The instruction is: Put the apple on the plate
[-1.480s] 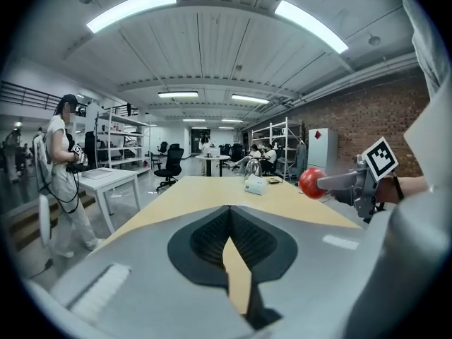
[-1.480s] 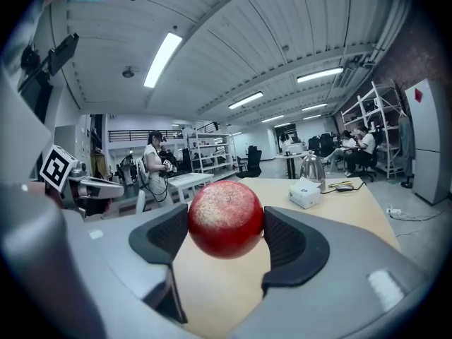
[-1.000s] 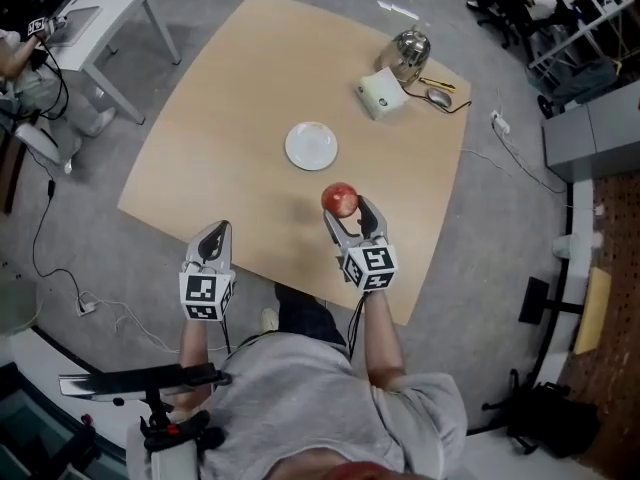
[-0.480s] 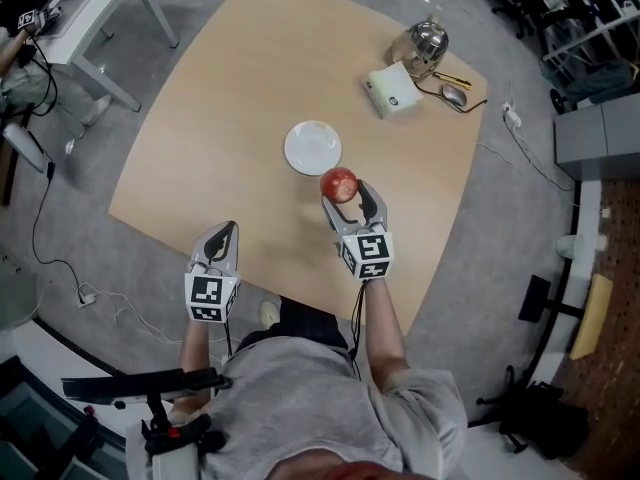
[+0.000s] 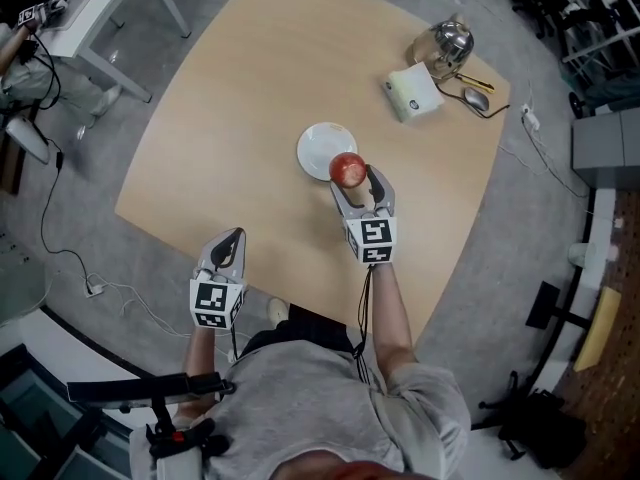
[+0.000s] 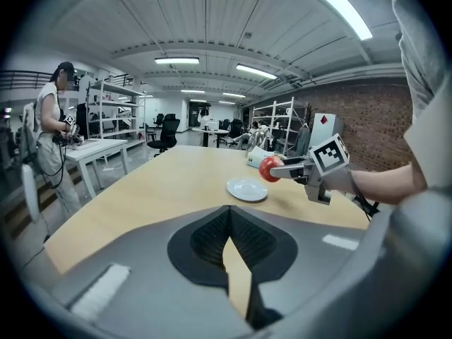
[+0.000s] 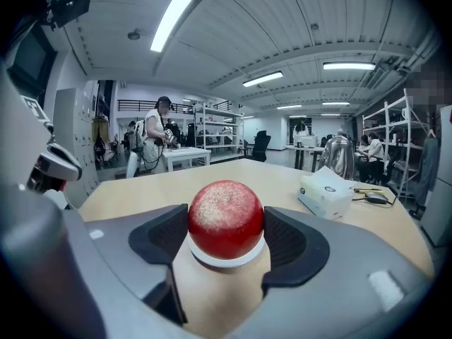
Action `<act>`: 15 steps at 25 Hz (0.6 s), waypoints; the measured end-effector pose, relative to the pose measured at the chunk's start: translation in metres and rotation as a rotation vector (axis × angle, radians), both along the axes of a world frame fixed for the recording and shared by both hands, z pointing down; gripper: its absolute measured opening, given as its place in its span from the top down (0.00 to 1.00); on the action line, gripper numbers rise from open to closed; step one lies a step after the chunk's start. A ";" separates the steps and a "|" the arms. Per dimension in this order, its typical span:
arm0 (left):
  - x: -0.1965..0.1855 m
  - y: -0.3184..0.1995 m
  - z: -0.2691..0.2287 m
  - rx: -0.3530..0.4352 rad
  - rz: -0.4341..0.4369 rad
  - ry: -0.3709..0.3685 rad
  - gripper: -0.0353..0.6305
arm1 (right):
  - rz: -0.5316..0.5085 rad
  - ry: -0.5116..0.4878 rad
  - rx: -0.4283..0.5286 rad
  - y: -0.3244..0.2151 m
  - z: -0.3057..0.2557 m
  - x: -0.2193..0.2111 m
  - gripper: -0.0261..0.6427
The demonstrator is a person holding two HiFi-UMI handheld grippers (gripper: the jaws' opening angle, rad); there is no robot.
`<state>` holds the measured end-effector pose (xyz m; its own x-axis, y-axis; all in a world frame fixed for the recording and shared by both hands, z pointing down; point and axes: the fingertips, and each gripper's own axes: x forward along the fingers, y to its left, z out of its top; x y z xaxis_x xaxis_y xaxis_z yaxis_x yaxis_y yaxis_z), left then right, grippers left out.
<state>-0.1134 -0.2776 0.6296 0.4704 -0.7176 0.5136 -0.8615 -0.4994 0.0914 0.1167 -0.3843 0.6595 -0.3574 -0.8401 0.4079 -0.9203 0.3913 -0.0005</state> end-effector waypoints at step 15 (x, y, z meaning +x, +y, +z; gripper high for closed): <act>-0.001 -0.001 0.015 -0.040 -0.019 0.000 0.92 | -0.054 0.096 -0.109 -0.038 0.048 -0.017 0.45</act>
<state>-0.1145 -0.2789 0.6449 0.4567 -0.7054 0.5421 -0.8710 -0.4785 0.1111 0.1002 -0.4223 0.7071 -0.3556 -0.7699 0.5298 -0.8958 0.4424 0.0416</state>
